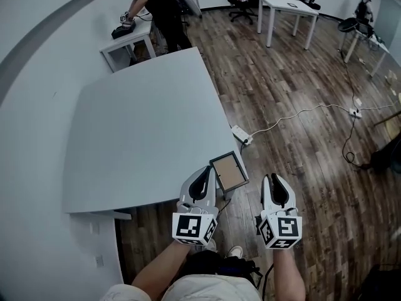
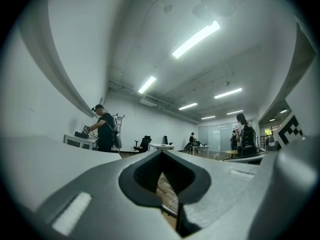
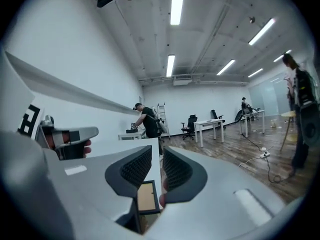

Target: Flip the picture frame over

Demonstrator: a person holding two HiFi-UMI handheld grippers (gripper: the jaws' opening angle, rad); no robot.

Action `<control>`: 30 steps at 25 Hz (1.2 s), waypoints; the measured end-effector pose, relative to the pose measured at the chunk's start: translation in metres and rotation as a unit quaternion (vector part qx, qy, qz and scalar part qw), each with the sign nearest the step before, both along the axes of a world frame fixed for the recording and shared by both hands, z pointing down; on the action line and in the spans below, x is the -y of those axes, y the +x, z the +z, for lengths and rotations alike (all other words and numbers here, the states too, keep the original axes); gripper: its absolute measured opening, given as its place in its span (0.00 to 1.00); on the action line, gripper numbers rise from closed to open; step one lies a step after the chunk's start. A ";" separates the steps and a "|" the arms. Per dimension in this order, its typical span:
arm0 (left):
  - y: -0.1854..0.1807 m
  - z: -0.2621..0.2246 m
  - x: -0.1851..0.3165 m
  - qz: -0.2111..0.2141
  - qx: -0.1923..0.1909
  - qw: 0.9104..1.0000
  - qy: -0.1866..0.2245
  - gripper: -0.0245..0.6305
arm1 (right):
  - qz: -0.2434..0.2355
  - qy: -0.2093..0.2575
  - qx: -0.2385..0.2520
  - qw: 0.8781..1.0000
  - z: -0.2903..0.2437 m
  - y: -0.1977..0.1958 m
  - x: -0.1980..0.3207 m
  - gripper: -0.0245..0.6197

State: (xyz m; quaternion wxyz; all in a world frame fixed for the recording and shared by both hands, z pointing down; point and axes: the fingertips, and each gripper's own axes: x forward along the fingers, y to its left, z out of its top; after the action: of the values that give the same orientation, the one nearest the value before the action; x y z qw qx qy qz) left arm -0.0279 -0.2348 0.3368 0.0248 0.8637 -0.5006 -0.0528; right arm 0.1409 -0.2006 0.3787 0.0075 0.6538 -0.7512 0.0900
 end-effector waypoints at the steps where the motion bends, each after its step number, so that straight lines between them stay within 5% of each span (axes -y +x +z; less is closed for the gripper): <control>1: 0.003 -0.003 0.000 0.001 0.000 1.000 -0.001 0.04 | 0.006 0.005 0.011 1.000 -0.007 0.006 -0.001 0.18; 7: 0.016 -0.014 -0.007 0.018 0.007 1.000 -0.011 0.04 | 0.046 0.008 0.043 0.998 -0.026 0.038 -0.012 0.08; 30: 0.030 -0.003 -0.013 0.044 0.043 0.996 -0.064 0.04 | 0.050 0.021 0.009 0.998 -0.047 0.052 -0.027 0.07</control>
State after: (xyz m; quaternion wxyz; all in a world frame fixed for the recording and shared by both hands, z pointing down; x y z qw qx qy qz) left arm 0.0019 -0.2221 0.3335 0.0608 0.8829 -0.4652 0.0181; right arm 0.1932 -0.1741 0.3314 -0.0180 0.6898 -0.7193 0.0801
